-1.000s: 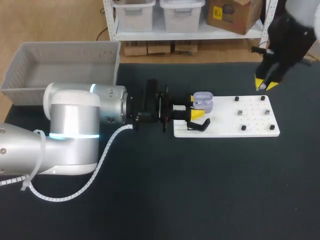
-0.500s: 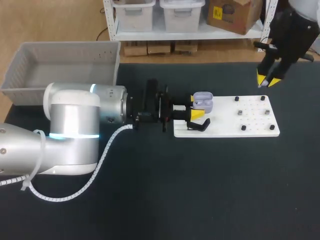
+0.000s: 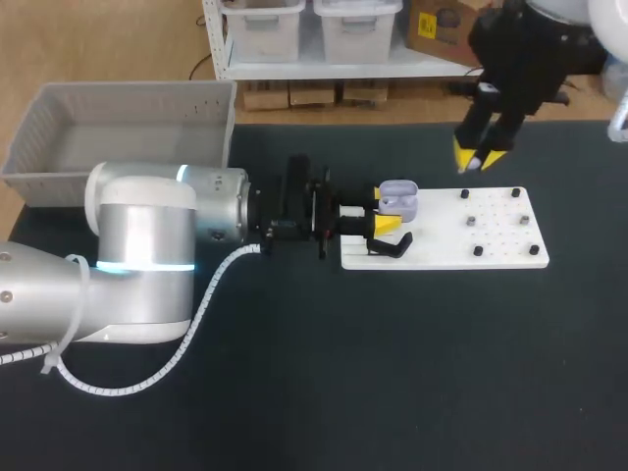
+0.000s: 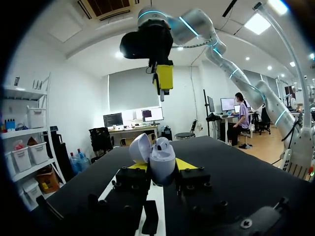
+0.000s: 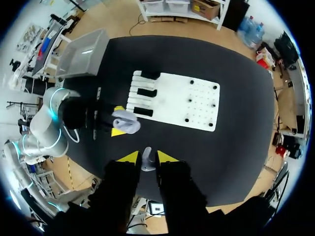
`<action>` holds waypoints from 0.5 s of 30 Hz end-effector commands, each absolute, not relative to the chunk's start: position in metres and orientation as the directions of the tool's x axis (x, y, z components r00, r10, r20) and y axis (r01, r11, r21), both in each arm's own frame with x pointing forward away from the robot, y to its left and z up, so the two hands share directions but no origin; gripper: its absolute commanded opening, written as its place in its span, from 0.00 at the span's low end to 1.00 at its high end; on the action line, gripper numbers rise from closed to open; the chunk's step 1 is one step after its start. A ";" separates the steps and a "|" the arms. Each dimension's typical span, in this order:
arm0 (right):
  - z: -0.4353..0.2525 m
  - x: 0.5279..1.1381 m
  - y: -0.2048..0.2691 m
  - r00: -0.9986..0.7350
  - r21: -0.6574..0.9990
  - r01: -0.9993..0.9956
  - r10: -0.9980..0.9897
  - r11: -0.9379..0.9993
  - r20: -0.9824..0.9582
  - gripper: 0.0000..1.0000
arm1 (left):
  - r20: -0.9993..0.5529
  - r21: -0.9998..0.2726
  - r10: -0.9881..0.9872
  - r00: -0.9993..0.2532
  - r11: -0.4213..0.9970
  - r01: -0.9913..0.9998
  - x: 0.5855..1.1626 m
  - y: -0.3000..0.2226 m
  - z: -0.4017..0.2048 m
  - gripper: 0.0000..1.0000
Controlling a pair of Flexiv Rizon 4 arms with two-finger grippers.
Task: Pick up each earbud case from the left stands, insert the matching earbuds, close the lid, and place the case in the box.
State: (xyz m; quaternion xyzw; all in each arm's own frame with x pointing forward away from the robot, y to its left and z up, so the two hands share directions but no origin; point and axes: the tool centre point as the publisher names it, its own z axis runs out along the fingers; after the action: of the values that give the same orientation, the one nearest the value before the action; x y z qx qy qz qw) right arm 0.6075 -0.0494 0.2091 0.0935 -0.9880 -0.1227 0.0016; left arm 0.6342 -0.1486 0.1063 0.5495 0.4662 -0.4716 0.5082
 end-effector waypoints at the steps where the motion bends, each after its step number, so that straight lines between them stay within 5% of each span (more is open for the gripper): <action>1: 0.204 0.616 -0.028 -0.973 0.233 -0.220 -0.229 0.947 0.011 0.00 | -0.992 0.121 0.031 0.123 -0.043 0.992 0.633 -0.148 0.106 0.00; 15: 0.189 0.619 0.014 -0.940 0.125 -0.334 -0.339 0.934 0.025 0.00 | -0.992 0.121 0.031 0.123 -0.043 0.992 0.633 -0.148 0.106 0.00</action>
State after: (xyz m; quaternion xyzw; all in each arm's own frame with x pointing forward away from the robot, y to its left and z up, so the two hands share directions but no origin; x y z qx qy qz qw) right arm 0.6176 0.0047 0.1895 0.1685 -0.9825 -0.0770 0.0202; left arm 0.6342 -0.1486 0.1063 0.5495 0.4662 -0.4716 0.5082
